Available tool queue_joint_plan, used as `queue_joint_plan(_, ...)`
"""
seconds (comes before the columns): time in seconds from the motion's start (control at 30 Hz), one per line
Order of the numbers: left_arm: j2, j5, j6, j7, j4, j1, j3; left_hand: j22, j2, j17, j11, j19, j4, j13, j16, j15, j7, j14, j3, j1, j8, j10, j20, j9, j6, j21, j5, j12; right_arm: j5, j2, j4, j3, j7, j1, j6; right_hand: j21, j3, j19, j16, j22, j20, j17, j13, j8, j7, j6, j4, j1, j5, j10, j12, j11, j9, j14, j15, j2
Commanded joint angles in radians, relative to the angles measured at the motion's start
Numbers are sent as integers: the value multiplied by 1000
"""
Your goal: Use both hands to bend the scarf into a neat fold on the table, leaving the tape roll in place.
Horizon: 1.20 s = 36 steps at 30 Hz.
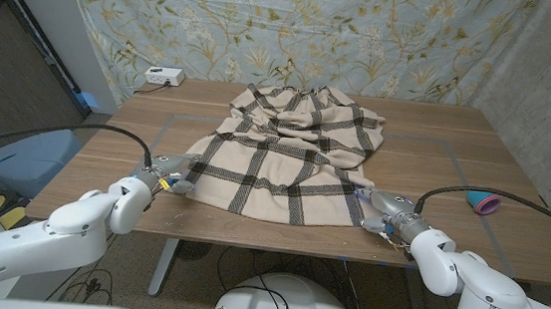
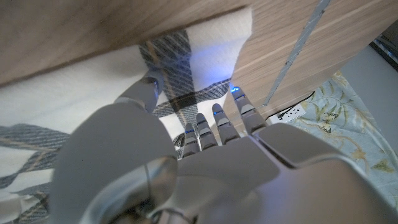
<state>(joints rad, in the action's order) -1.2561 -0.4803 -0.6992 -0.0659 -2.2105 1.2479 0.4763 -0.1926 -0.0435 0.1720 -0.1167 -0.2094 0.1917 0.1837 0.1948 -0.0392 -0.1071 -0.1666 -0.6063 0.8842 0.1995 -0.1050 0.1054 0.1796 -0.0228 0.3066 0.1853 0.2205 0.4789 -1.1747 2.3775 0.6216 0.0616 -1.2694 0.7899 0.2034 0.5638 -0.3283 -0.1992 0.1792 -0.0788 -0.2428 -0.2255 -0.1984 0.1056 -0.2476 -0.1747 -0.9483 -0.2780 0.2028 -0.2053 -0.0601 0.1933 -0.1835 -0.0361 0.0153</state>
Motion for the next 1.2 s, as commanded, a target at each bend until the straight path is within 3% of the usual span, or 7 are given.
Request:
queue_joint_plan(0.03,47,-298,-112,206,49,-149,188,-7,14,0,-10,-44,-3,5,4,-56,-13,-45,4,48,5,-19,-25,2,-20,24,-8,0,103,19,-23,90,-138,98,43,9,29,-22,-27,2,10,2,3,-22,9,-67,1,-26,27,87,-25,-3,0,-55,-39,9)
queue_joint_plan(0.13,66,-336,-111,213,74,-157,202,-16,28,4,-21,-96,-13,5,17,-71,-18,-112,34,90,16,-62,-55,3,-70,51,-12,9,137,23,-31,110,-177,120,44,17,43,-46,-40,2,22,2,5,-31,9,-102,1,-36,48,139,-39,-4,-2,-91,-59,9)
queue_joint_plan(0.27,87,-403,-99,217,109,-165,224,-42,14,21,-47,-196,-28,5,68,-160,-59,-286,121,141,57,-267,-89,5,-274,132,-11,55,185,37,-45,132,-217,140,54,44,59,-128,-97,7,55,-14,7,-70,11,-259,16,-27,71,269,-72,0,-4,-239,-118,15)
queue_joint_plan(0.6,128,-431,-58,59,174,-112,191,-137,-105,246,-44,-302,-22,51,360,-202,-19,-730,246,385,176,-856,-114,23,-882,421,-11,186,194,58,-69,90,-113,89,13,99,-53,-242,-321,20,92,-218,-30,-155,6,-651,13,-120,77,619,-222,15,-3,-468,-169,-56)
queue_joint_plan(0.7,144,-433,-64,6,181,-93,176,-155,-113,291,-51,-310,-33,75,400,-200,0,-779,259,392,193,-888,-104,27,-930,468,-12,198,191,62,-77,74,-76,71,-1,114,-90,-254,-380,24,101,-291,-61,-182,-9,-742,13,-155,78,729,-294,28,7,-506,-176,-87)
queue_joint_plan(1.0,177,-258,7,-245,168,19,39,-207,-143,470,-45,-292,-63,241,494,-191,89,-813,270,405,236,-901,-44,86,-940,601,20,262,149,76,-88,11,45,3,-34,133,-136,-258,-452,32,119,-385,-108,-189,-19,-765,14,-205,82,762,-352,4,17,-544,-181,-126)
queue_joint_plan(1.2,124,-279,-79,-108,74,15,45,-226,-134,531,-59,-257,-69,323,486,-186,75,-782,262,408,266,-885,-63,116,-935,656,20,284,146,81,-90,-1,72,-10,-47,137,-140,-260,-452,33,118,-394,-118,-194,-30,-768,16,-210,79,767,-363,4,24,-544,-182,-133)
